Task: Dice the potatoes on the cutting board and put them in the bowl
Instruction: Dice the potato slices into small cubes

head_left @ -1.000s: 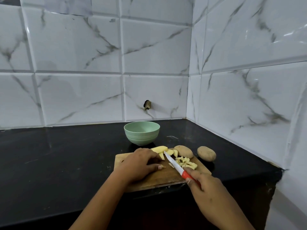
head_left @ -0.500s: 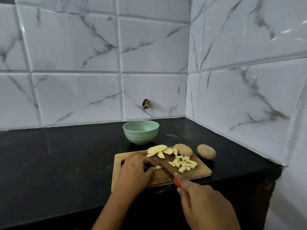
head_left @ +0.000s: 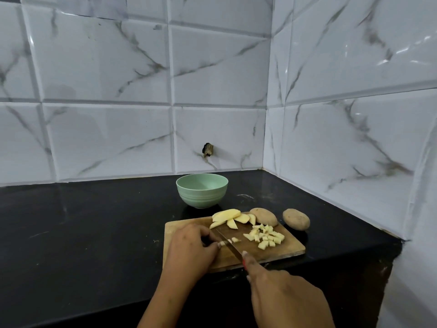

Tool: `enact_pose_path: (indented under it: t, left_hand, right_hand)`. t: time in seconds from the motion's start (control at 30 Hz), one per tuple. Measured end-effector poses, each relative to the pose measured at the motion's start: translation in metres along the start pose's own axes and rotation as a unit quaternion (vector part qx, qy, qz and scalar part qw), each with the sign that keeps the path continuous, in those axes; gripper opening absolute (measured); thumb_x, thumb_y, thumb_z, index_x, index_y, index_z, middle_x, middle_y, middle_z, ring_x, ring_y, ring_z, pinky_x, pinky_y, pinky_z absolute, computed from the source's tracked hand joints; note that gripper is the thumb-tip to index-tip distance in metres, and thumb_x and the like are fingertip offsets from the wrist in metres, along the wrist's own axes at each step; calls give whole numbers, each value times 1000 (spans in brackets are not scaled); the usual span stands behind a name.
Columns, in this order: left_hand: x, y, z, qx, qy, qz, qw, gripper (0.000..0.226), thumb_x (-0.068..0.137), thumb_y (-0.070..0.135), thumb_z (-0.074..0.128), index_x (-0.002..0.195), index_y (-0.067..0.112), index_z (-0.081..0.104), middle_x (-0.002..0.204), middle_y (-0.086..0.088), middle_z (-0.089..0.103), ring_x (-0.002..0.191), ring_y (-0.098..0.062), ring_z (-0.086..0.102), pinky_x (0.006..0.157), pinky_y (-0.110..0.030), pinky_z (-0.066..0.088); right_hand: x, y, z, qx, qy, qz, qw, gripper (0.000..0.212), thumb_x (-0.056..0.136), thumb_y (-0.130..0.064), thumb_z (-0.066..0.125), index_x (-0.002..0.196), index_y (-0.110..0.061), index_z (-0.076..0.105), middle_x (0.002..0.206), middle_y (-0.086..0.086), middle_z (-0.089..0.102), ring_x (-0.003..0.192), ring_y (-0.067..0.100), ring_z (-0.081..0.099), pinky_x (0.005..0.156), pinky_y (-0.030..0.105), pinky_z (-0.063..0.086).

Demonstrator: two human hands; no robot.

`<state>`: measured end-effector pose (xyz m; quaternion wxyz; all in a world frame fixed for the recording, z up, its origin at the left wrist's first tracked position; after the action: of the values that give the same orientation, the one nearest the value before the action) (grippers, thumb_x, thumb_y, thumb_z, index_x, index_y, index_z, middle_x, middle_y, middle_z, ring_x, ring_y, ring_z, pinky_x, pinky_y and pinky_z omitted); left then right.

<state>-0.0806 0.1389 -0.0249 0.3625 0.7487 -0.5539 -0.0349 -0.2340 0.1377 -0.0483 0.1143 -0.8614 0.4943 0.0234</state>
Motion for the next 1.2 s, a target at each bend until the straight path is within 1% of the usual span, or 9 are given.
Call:
enact_pose_path:
  t: [0.23,0.3,0.43,0.57,0.63,0.87,1.0,1.13,1.2]
  left_hand:
    - [-4,-2,-7,-5,29,-30,999,13,81,35,71,71,32,65,67,19,52,66,2,48,50,-9,32]
    - [-5,-3,-8,-2,33,-31,999,11,82,36,71,73,32,66,68,21,51,67,3,48,51,-9,31]
    - [-3,-7,-5,-22,4,-34,999,7,84,30,69,77,33,69,75,22,57,71,2,51,55,-7,33]
    - [-2,-8,-5,-22,7,-28,999,7,84,28,68,79,32,72,78,23,59,73,3,52,56,-5,34]
    - [-2,-7,-4,-18,10,-27,999,7,85,28,68,79,31,72,74,24,57,70,3,51,54,-5,33]
    - [2,-10,-2,-3,7,-35,999,7,84,32,69,77,32,67,75,21,54,70,1,48,55,-10,32]
    - [12,0,9,12,-15,-15,1000,1,84,33,68,85,33,69,85,19,54,84,-1,50,74,-17,42]
    - [24,14,27,14,-46,0,999,11,84,32,68,95,32,71,104,14,62,95,-4,51,78,-20,40]
    - [27,15,30,-25,-49,-3,998,7,84,25,69,86,32,70,102,10,66,95,-5,56,76,-18,41]
  right_hand:
    - [6,-10,-4,-51,75,-27,995,63,103,-24,37,152,-38,0,122,2,58,107,18,57,72,31,40]
    - [3,-6,-7,-29,72,-20,997,61,103,-27,35,151,-41,0,125,1,57,109,18,56,76,31,42]
    - [-3,-6,-8,30,-7,1,1000,59,104,-36,33,150,-44,-2,140,5,46,123,21,49,99,33,40]
    - [-5,-18,-4,-20,3,-16,1000,66,102,-27,37,151,-39,-6,133,6,52,116,22,53,80,32,39]
    - [-2,-24,-1,-50,11,-28,998,70,101,-21,39,152,-33,-8,130,8,54,113,22,55,78,32,40]
    - [-2,0,-14,-17,139,-5,990,59,103,-24,35,150,-43,5,122,0,58,106,17,57,71,30,40]
    - [-11,13,-24,15,199,9,980,50,104,-34,27,150,-45,10,121,-4,58,104,12,58,72,26,41]
    - [-11,14,-31,40,214,3,976,48,104,-35,26,149,-44,13,123,-4,59,106,14,58,74,28,44]
    - [-11,13,-32,47,228,-8,972,46,104,-37,25,148,-44,16,119,-5,60,103,13,59,76,28,47]
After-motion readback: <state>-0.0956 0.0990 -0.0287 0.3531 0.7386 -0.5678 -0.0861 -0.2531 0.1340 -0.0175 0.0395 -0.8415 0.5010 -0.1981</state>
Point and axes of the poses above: each hand's wrist, its own x-axis towards the middle knuckle, its own z-axis out of the palm, y = z × x, the point moved 7 cm from there along x, towards the middle knuckle
